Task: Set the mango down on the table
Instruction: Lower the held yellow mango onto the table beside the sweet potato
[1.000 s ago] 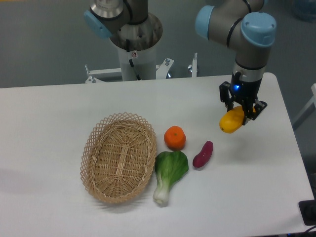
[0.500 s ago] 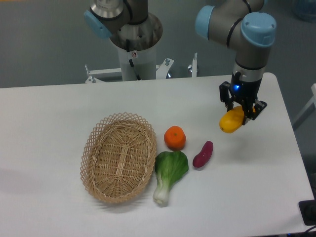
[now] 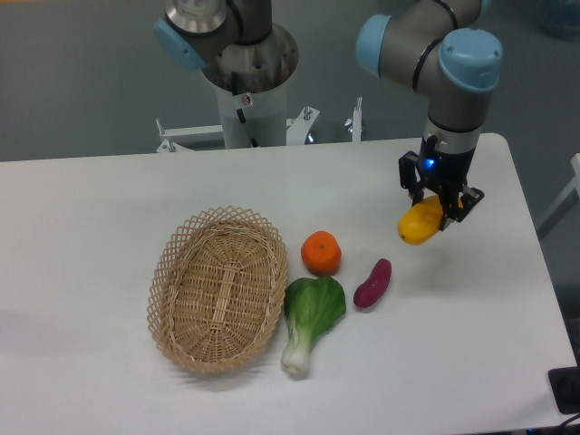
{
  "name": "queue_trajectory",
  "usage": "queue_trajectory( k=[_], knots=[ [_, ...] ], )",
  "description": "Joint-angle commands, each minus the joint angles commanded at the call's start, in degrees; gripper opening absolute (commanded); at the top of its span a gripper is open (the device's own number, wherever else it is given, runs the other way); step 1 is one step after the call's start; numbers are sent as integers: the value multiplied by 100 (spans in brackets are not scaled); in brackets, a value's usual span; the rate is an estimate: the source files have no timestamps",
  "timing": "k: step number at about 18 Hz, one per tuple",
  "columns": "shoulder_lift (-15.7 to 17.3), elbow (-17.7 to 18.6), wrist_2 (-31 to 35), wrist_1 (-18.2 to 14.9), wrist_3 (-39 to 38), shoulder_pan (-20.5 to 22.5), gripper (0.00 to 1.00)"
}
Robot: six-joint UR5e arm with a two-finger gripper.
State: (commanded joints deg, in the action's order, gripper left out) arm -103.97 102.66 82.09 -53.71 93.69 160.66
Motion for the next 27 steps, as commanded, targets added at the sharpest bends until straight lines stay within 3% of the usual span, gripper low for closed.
queue_trajectory(
  k=[5,10,13,18,27],
  knots=[
    [-351,9,26,501,114,0,54],
    [-527,18,44,633,289,35,54],
    [-694,26,53,896,894,123,54],
    [-809,193,53,1002,1405,237,54],
    [-871,562,220,1020,1450,237,55]
  ],
)
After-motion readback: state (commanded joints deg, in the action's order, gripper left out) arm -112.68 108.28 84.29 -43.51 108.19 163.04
